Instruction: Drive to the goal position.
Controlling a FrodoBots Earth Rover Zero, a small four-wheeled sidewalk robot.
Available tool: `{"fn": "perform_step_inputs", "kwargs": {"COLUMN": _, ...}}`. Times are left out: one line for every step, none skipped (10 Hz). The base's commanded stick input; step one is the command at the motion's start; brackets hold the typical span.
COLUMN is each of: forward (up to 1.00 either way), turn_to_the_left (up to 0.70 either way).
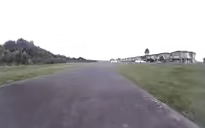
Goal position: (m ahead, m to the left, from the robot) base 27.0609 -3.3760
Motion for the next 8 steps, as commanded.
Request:
{"fn": "perform_step_inputs", "kwargs": {"forward": 0.70, "turn_to_the_left": 0.02}}
{"fn": "perform_step_inputs", "kwargs": {"forward": 0.70, "turn_to_the_left": 0.02}}
{"fn": "perform_step_inputs", "kwargs": {"forward": 0.70, "turn_to_the_left": 0.02}}
{"fn": "perform_step_inputs", "kwargs": {"forward": 0.70, "turn_to_the_left": 0.02}}
{"fn": "perform_step_inputs", "kwargs": {"forward": 0.70, "turn_to_the_left": 0.03}}
{"fn": "perform_step_inputs", "kwargs": {"forward": 0.70, "turn_to_the_left": 0.03}}
{"fn": "perform_step_inputs", "kwargs": {"forward": 0.70, "turn_to_the_left": 0.03}}
{"fn": "perform_step_inputs", "kwargs": {"forward": 0.70, "turn_to_the_left": 0.03}}
